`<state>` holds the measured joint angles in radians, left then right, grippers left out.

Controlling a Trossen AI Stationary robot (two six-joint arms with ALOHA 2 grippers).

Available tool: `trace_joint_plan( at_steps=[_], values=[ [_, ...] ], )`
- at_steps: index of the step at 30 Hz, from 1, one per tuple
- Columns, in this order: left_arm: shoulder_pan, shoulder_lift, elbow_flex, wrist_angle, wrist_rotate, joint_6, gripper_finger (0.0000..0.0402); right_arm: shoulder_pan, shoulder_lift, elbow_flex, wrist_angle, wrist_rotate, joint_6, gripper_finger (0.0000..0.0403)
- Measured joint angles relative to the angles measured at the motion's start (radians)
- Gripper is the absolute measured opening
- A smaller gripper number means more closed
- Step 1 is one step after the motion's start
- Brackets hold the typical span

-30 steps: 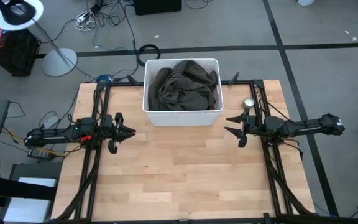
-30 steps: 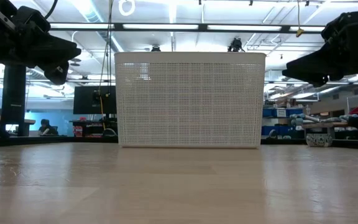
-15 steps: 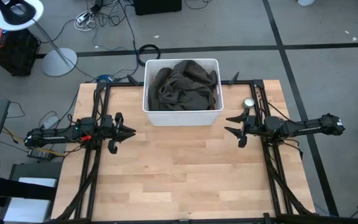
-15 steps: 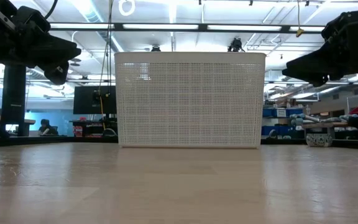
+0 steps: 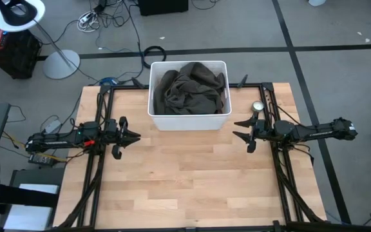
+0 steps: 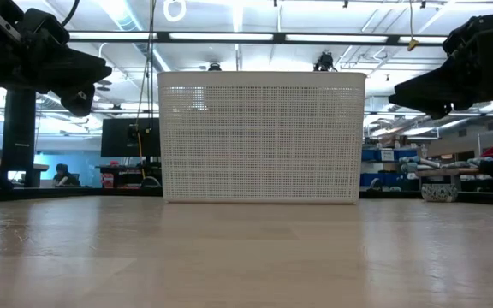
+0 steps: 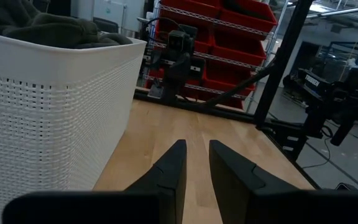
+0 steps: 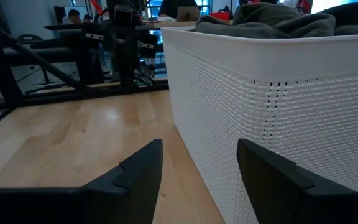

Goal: Sort clothes
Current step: Return to Home Position

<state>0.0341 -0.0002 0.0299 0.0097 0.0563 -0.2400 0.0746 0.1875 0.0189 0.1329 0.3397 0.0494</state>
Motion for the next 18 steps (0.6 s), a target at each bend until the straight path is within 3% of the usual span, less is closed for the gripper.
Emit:
trace_joint_plan(
  at_steps=[18],
  values=[
    [0.0, 0.0, 0.0, 0.0, 0.0, 0.0, 0.0073, 0.0, 0.0, 0.001, 0.0, 0.001, 0.0, 0.0206]
  ],
)
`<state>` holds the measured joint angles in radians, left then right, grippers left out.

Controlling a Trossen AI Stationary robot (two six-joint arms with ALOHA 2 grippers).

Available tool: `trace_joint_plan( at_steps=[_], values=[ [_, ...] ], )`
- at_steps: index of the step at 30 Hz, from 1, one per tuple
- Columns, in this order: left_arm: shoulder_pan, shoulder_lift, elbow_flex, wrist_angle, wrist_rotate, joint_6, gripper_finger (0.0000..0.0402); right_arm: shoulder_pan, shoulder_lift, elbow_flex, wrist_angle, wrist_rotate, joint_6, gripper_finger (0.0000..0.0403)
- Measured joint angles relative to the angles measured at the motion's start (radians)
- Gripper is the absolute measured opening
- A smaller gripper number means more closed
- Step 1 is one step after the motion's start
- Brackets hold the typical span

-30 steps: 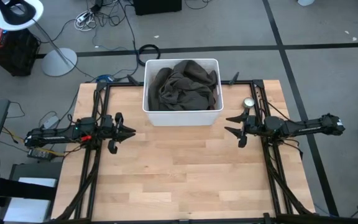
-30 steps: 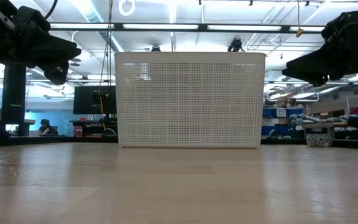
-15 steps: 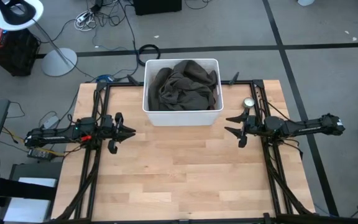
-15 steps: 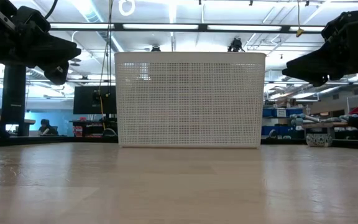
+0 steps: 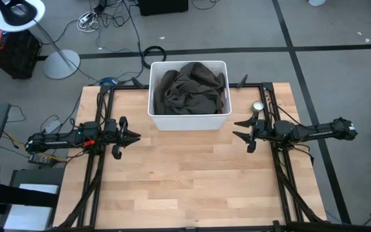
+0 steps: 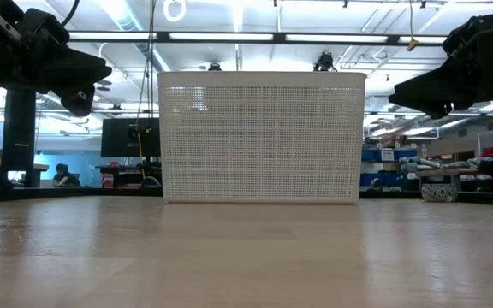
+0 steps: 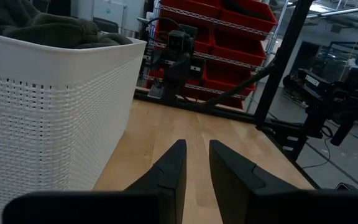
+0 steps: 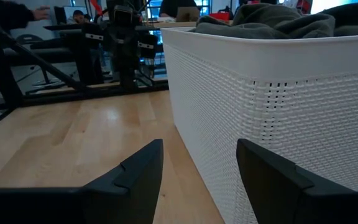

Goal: Sort clothes
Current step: Return to Home Position

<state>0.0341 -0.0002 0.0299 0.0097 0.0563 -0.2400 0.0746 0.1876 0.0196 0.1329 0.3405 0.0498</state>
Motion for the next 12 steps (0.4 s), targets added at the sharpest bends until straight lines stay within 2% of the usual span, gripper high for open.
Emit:
trace_joint_plan(
  at_steps=[12],
  values=[
    [0.0, 0.0, 0.0, 0.0, 0.0, 0.0, 0.0073, 0.0, 0.0, 0.0, 0.0, 0.001, 0.0, 0.0207]
  ],
)
